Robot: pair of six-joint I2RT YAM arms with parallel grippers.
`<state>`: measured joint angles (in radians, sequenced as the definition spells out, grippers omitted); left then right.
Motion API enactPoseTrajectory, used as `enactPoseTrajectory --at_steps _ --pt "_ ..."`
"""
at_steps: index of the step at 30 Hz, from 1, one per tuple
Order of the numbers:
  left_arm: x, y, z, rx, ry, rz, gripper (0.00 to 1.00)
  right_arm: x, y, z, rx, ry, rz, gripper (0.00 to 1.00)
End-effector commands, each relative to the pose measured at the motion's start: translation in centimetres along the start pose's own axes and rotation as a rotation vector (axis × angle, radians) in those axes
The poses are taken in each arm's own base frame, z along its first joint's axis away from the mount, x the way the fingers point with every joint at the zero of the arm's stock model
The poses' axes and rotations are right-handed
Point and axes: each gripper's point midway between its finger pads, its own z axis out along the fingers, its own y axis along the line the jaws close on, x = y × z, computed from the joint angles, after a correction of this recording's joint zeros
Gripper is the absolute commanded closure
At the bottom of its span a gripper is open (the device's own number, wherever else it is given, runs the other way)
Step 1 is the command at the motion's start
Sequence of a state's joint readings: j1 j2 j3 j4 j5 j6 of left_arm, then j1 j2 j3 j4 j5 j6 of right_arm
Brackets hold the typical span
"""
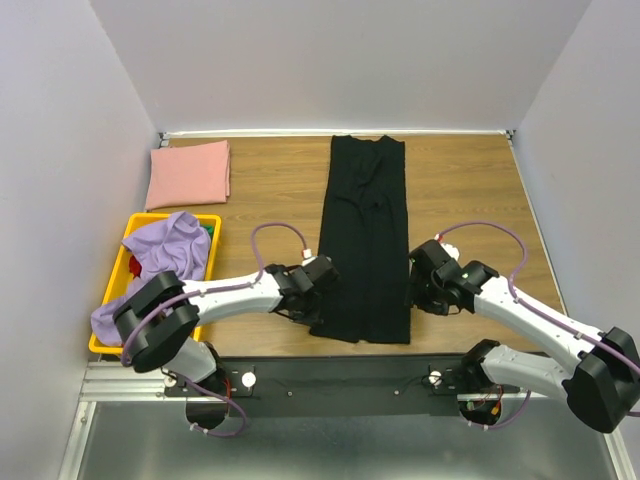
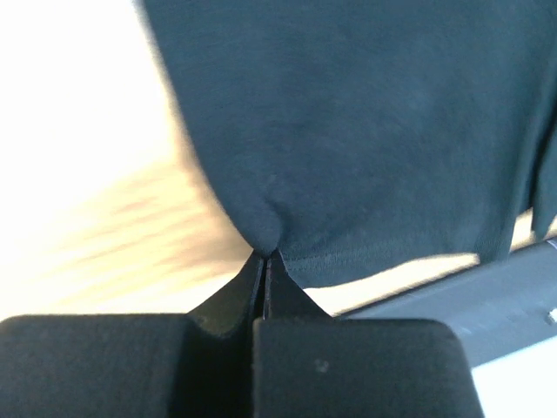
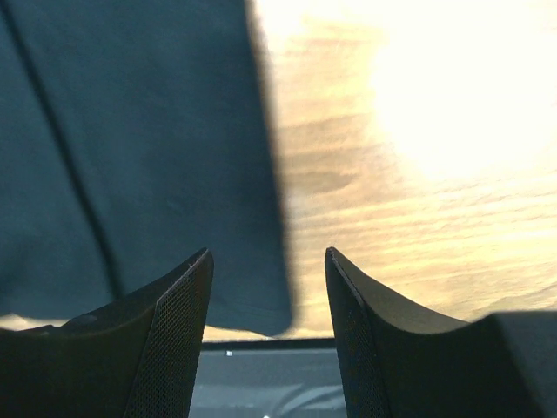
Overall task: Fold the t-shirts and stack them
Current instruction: Fold the tshirt
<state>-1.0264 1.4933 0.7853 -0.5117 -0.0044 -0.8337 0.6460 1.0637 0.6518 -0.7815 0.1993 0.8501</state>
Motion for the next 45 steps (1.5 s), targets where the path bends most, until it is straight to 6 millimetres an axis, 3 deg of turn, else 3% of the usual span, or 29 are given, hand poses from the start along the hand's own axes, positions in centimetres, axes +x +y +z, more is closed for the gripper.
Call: enactPoseTrajectory --at_steps 1,4,7,11,15,23,35,45 --pt "-1.0 4.0 -0.8 -0.103 -0.048 -0.015 1.0 2.5 -0.1 -0.2 -0.036 0.102 0.029 0.38" --pt "-1.4 3.9 -1.0 -0.097 -0.054 -0.017 0.98 4.2 0.1 -0.2 -0.072 0.17 0.032 0.38" --pt "-1.6 3.4 -1.0 -0.074 -0.061 -0.025 0.88 5.9 0.4 -0.2 -0.124 0.235 0.035 0.39" --pt "-1.3 3.4 -0.9 -0.06 -0.063 -0.031 0.63 6.5 1.6 -0.3 -0.205 0.251 0.064 0.44" --pt "-1.3 3.5 -1.6 -0.049 -0.082 -0.038 0.51 7.3 2.0 -0.1 -0.219 0.285 0.058 0.46" --pt "-1.3 3.6 -2.4 -0.033 -0.112 -0.051 0.5 8.2 1.8 0.5 -0.197 0.316 0.036 0.51" --pt "-1.3 3.6 -1.9 -0.026 -0.116 -0.041 0.5 9.9 0.2 1.7 -0.118 0.356 0.008 0.56" --pt "-1.3 3.7 -1.7 -0.028 -0.115 -0.03 0.5 10.1 -0.1 2.3 -0.088 0.359 -0.005 0.62"
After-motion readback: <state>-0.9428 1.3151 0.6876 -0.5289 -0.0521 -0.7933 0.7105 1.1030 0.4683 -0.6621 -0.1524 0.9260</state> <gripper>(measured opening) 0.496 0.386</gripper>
